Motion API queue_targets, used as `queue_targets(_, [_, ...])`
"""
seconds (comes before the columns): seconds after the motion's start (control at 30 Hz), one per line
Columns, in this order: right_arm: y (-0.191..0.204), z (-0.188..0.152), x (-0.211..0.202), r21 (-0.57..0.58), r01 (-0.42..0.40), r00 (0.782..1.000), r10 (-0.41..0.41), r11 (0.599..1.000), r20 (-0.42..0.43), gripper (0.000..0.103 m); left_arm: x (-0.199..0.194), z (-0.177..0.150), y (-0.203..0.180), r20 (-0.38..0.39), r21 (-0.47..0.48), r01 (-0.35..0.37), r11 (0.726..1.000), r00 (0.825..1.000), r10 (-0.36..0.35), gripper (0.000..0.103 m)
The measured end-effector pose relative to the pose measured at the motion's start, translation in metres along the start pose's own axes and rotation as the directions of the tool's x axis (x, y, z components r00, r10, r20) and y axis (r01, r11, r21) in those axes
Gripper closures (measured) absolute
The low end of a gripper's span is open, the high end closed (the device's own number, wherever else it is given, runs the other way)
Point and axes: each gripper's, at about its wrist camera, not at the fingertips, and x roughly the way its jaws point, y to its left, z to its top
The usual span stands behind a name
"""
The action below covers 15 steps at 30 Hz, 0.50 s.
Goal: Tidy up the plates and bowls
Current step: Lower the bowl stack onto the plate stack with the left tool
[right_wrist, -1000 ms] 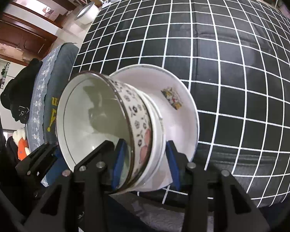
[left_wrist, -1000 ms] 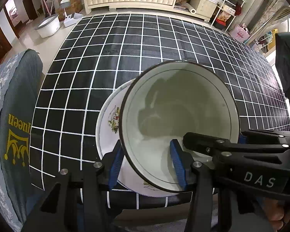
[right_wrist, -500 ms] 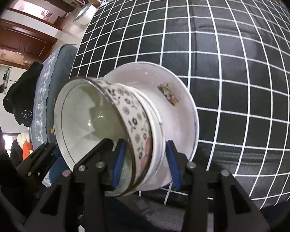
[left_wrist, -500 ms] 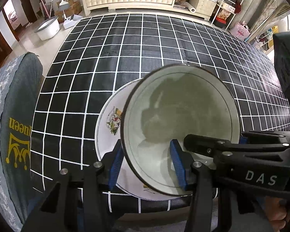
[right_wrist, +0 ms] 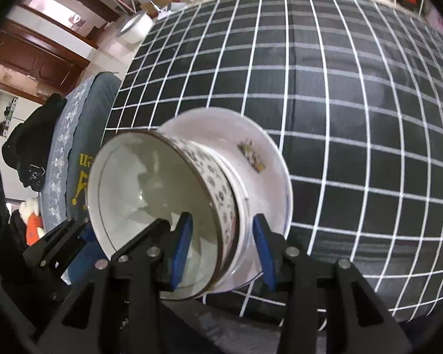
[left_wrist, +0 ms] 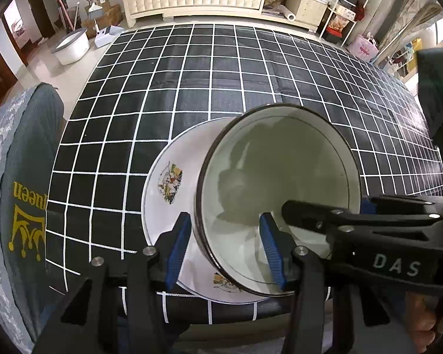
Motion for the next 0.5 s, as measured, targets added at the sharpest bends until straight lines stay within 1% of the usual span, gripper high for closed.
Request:
queue_targets(0.13, [0.000, 0.000, -0.006, -0.018, 0.036, 0.999, -0.035, 0.999, 0.031, 0.056, -0.002, -0.001, 0.003, 0.004, -0.013, -0.002, 1.000, 1.000, 0.002, 0.058])
queue_targets(0.27, [0.001, -0.005, -0.011, -0.034, 0.056, 0.997, -0.054, 0.998, 0.054, 0.056, -0.011, -0.003, 0.004, 0.031, -0.013, -0.008, 1.000, 0.999, 0.008, 0.057])
queue_targets(0.4, [0.006, -0.012, -0.023, -0.077, 0.108, 0.989, -0.099, 0.991, 0.113, 0.056, -0.021, -0.005, 0.006, 0.055, -0.016, -0.017, 1.000, 0.998, 0.018, 0.057])
queue_targets(0.5, [0.008, -0.017, -0.036, -0.089, 0.118, 0.982, -0.103, 0.989, 0.158, 0.056, -0.033, -0.009, 0.006, 0.088, -0.009, -0.031, 0.999, 0.996, 0.032, 0.057])
